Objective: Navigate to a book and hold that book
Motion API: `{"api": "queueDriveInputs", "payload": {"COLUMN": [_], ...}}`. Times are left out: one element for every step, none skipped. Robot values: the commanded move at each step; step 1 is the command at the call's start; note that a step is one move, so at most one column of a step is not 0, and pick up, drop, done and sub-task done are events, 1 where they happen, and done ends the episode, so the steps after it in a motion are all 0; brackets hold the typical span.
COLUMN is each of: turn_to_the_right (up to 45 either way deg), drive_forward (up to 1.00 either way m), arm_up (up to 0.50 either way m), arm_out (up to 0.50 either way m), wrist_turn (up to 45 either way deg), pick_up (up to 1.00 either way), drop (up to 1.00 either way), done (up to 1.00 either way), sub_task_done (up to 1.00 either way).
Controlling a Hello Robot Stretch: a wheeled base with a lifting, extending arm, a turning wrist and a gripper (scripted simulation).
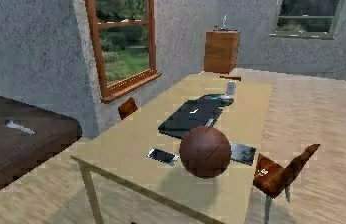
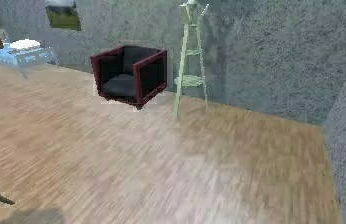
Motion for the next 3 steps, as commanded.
{"api": "queueDriveInputs", "payload": {"turn_to_the_right": [-45.0, -21.0, 45.0], "drive_forward": [0.0, 0.0, 0.0], "arm_up": [0.0, 0.0, 0.0], "arm_out": [0.0, 0.0, 0.0], "wrist_turn": [0.0, 0.0, 0.0], "pick_up": [0.0, 0.0, 0.0], "drop": [0.0, 0.0, 0.0], "done": [0.0, 0.0, 0.0], "sub_task_done": [0.0, 0.0, 0.0]}}
